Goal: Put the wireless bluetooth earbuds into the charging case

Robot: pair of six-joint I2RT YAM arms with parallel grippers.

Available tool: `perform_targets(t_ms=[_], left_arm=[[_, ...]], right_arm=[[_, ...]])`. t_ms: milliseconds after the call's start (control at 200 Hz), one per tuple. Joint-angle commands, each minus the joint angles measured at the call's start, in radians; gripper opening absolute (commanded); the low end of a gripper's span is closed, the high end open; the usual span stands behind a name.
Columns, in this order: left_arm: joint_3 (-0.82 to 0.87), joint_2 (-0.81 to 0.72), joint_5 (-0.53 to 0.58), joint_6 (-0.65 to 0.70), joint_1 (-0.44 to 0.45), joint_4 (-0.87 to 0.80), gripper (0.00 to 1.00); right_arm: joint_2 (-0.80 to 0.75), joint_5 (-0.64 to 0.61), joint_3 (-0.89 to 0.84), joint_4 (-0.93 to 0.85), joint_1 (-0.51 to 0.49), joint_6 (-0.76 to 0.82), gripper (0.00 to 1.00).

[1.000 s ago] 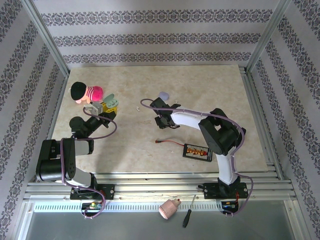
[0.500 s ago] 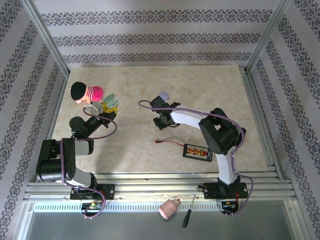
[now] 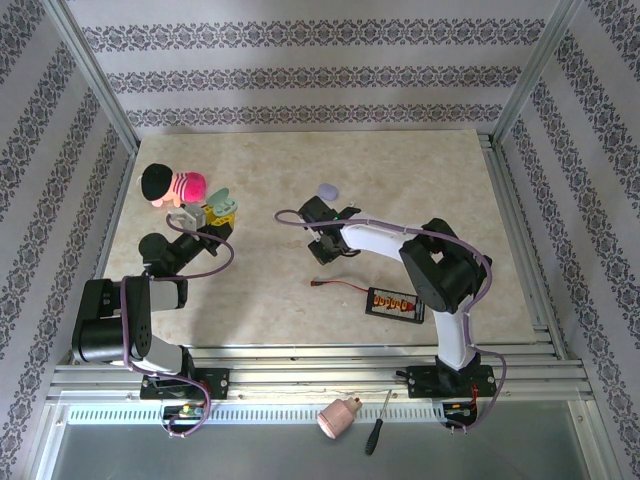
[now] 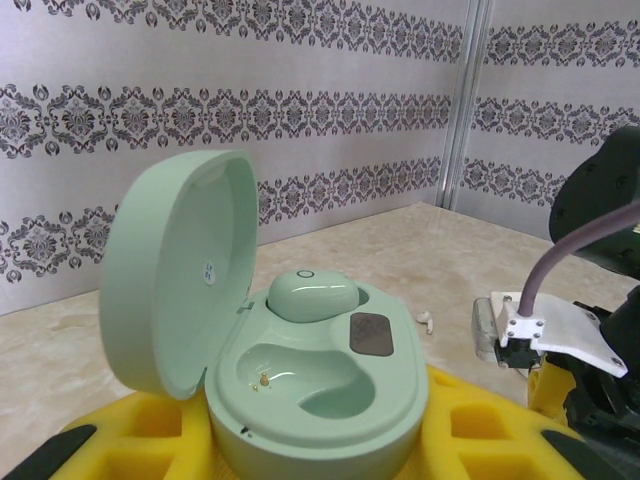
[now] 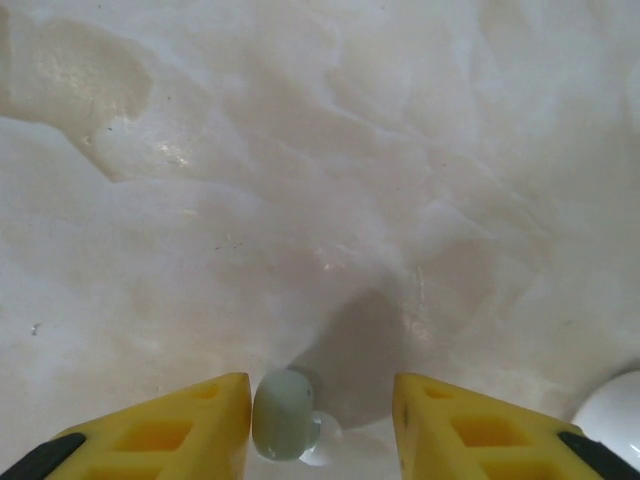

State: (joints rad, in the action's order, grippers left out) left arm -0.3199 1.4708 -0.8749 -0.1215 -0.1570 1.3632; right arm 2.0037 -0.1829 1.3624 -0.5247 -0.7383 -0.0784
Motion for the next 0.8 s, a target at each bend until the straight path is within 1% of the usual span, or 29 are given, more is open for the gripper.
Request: perform_targets(t_ms=[0,140,210,390,565,794], left_arm=[[-0.004,0.011,0.02,-0.007,0.005,0.063,0.35],[-0.01,0.017,0.024,-0.01,0.005,0.063,0.34],[-0.013,0.02,0.025,-0.01,0.005,0.063,0.34],[-0.011,0.021,0.023,-0.012,0.005,0.063,0.35],[-0.011,0.021,0.022,-0.012,0.005,0.063,0.34],[-0.009,0.019,0.019,-0.012,0.005,0.063,0.34]], right_arm=[[-0.029,-0.16,0.004,-0.029,-0.043,-0.007,0.42],[-0.005,-0.288,0.03,-0.054,-0.093,-0.009,0.41],[0.013,-0.323,0.047,-0.07,-0.113,-0.015,0.4],[0.05,-0.35,0.069,-0.087,-0.145,-0.024,0.36],[0.082,-0.381,0.093,-0.107,-0.159,-0.013,0.31],[0.109,-0.392,0.101,-0.118,-0.161,-0.009,0.3]])
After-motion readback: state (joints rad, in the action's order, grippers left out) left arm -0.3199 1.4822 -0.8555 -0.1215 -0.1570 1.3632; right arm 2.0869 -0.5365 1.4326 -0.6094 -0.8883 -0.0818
